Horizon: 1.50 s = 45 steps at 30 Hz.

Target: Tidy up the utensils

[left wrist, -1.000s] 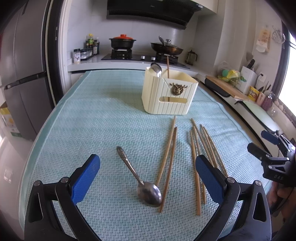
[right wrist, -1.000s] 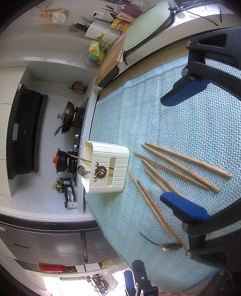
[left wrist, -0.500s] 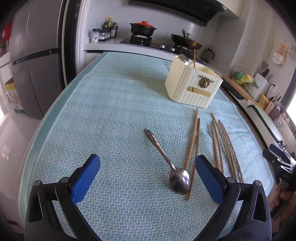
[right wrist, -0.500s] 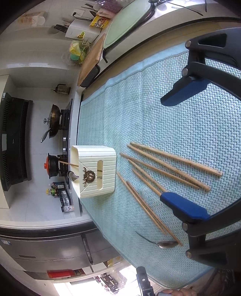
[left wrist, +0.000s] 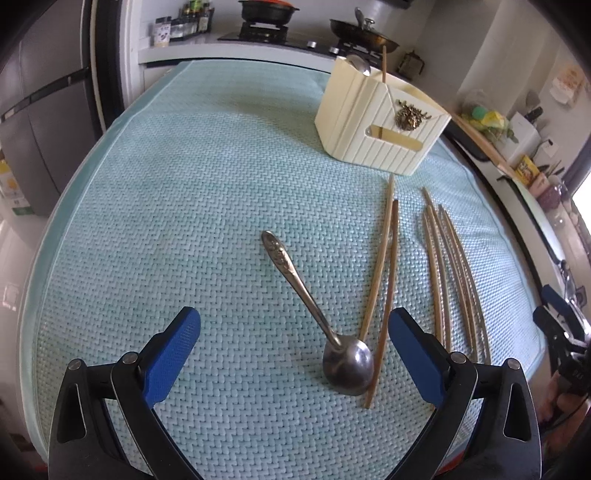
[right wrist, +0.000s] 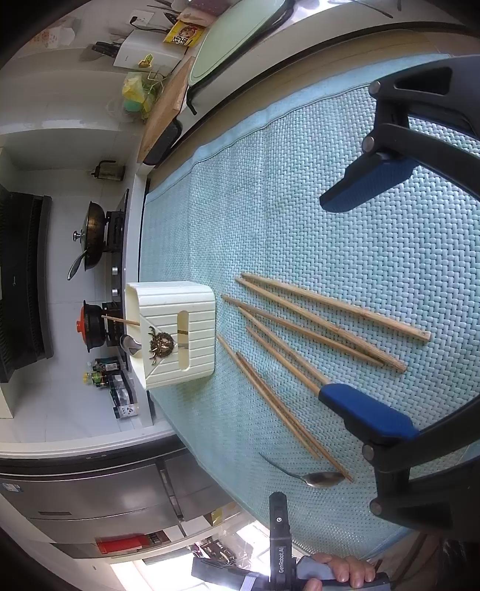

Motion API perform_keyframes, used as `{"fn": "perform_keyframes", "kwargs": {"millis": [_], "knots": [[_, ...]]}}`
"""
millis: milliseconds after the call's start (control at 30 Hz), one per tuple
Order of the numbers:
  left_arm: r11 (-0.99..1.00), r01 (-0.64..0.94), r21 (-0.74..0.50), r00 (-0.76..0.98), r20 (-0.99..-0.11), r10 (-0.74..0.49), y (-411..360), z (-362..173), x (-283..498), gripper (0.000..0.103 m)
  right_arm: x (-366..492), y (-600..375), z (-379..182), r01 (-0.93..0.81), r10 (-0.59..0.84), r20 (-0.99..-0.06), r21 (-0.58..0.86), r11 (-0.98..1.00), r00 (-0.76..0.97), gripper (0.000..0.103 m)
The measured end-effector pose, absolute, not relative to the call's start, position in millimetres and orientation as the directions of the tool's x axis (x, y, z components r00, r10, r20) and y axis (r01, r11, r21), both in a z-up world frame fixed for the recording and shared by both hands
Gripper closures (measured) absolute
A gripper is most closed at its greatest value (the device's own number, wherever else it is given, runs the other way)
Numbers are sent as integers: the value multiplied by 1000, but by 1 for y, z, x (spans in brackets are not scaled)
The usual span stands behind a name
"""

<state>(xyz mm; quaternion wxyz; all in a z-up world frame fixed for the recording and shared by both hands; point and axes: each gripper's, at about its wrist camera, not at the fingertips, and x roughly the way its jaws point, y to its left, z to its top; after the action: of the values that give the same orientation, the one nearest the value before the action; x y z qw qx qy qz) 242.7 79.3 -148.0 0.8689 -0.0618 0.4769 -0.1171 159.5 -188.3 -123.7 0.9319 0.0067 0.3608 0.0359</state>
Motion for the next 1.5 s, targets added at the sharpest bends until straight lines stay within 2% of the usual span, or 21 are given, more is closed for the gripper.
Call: {"fn": "perform_keyframes", "kwargs": {"millis": [267, 500, 633, 733, 900, 1033, 1100, 1167, 1233, 1300, 1500], "knots": [[980, 166, -111, 519, -835, -183, 52, -163, 228, 2, 153, -196, -131, -57, 76, -687, 49, 997, 723, 7], [986, 141, 84, 555, -832, -9, 39, -184, 215, 5, 153, -197, -133, -58, 86, -693, 64, 996, 715, 7], [989, 130, 73, 564, -826, -13, 61, -182, 206, 10, 150, -195, -130, -63, 78, -687, 47, 997, 722, 7], [993, 102, 57, 562, -827, -10, 79, -182, 206, 19, 153, -195, -133, -60, 84, -693, 59, 996, 716, 7], [997, 77, 10, 554, -832, -34, 103, -183, 203, 41, 153, -191, -132, -69, 89, -694, 56, 996, 714, 7], [995, 96, 15, 576, -816, -43, 103, -183, 194, 50, 154, -190, -132, -69, 87, -693, 53, 996, 715, 7], [994, 108, 21, 587, -808, -47, 101, -182, 191, 67, 154, -190, -132, -71, 89, -696, 55, 996, 713, 7], [993, 112, 38, 592, -805, -36, 99, -181, 190, 77, 154, -189, -132, -74, 88, -697, 51, 996, 712, 7], [993, 107, 53, 595, -803, -22, 99, -180, 188, 83, 153, -188, -131, -78, 87, -695, 45, 996, 714, 7], [992, 105, 63, 597, -802, -12, 100, -179, 186, 94, 152, -188, -131, -78, 86, -693, 43, 996, 715, 7], [995, 88, 44, 631, -776, -22, 109, -166, 184, 101, 152, -189, -131, -76, 89, -695, 50, 996, 713, 7]]}}
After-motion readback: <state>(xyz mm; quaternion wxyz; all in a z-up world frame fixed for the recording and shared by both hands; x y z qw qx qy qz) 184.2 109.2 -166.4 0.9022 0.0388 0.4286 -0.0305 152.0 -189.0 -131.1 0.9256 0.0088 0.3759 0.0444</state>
